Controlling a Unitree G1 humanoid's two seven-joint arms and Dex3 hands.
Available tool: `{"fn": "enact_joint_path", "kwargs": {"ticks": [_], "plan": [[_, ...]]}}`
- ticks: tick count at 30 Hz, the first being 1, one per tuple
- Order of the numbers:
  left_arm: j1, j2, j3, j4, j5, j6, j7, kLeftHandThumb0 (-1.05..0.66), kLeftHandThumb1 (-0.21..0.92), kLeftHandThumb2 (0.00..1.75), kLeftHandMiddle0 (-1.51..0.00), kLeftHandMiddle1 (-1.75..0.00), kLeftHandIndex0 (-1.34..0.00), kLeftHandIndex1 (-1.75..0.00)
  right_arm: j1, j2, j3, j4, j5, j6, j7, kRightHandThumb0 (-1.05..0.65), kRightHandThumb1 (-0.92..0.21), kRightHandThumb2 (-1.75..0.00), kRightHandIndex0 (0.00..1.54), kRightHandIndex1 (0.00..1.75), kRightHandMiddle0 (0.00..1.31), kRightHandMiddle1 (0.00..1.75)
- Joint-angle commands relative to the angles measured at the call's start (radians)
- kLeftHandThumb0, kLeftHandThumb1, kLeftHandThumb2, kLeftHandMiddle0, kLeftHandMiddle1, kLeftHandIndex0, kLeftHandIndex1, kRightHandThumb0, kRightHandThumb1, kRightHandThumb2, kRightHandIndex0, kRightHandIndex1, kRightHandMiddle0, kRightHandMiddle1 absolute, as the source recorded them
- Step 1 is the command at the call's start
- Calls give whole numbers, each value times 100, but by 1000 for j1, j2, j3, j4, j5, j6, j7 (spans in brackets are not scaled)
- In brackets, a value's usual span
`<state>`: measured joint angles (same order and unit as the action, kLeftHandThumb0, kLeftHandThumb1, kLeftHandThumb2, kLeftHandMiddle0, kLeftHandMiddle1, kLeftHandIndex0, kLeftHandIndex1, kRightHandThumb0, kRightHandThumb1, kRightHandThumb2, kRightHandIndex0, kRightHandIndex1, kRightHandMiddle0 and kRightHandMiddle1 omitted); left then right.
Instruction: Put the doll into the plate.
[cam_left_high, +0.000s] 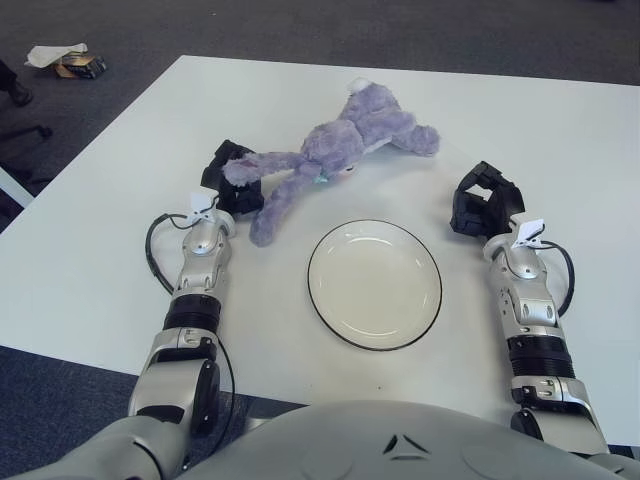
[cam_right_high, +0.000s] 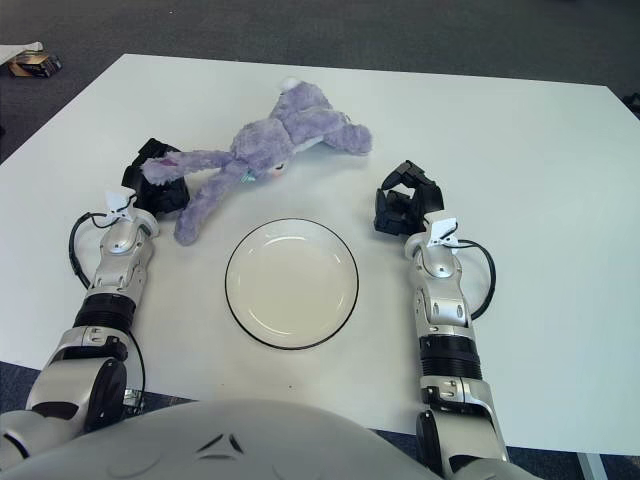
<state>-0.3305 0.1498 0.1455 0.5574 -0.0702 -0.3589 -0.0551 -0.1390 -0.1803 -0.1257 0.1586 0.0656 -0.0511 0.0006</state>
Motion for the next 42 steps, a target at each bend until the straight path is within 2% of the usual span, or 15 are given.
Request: {"fn": "enact_joint_path", "kwargs": {"ticks": [1,13,27,32,37,42], "plan": [[85,-10,-6,65,22,-9,12,-44,45,116,-109,-175,-51,-175,44,4,5,49,-16,53,3,-49,-30,-134,121,175,63,175],[89,-17,-17,60,27,-16,22,-44,45,115,-108,-175,-50,-175,41,3,-8,60,-17,36,-7,-49,-31,-132,120,175,62,175],[83,-26,-20,69,22,-24,24,-44,45,115,-111,-175,-51,-175,17,-10,5,125,-102,-151,-73,-48,-34,-129,116,175,60,175],[80,-28,-20,73,21,-28,22,-44,45,115,-111,-175,-51,-175,16,-23,18,79,-156,-165,-94,-46,-37,-125,110,175,57,175],[78,-31,-18,76,18,-32,21,-44,45,115,-111,-175,-51,-175,8,-36,25,108,-210,-245,-127,-46,-38,-123,108,175,56,175],[77,-31,-15,70,18,-31,25,-44,45,115,-111,-175,-51,-175,-18,-57,20,112,-231,-276,-135,-45,-40,-121,106,175,55,175]]}}
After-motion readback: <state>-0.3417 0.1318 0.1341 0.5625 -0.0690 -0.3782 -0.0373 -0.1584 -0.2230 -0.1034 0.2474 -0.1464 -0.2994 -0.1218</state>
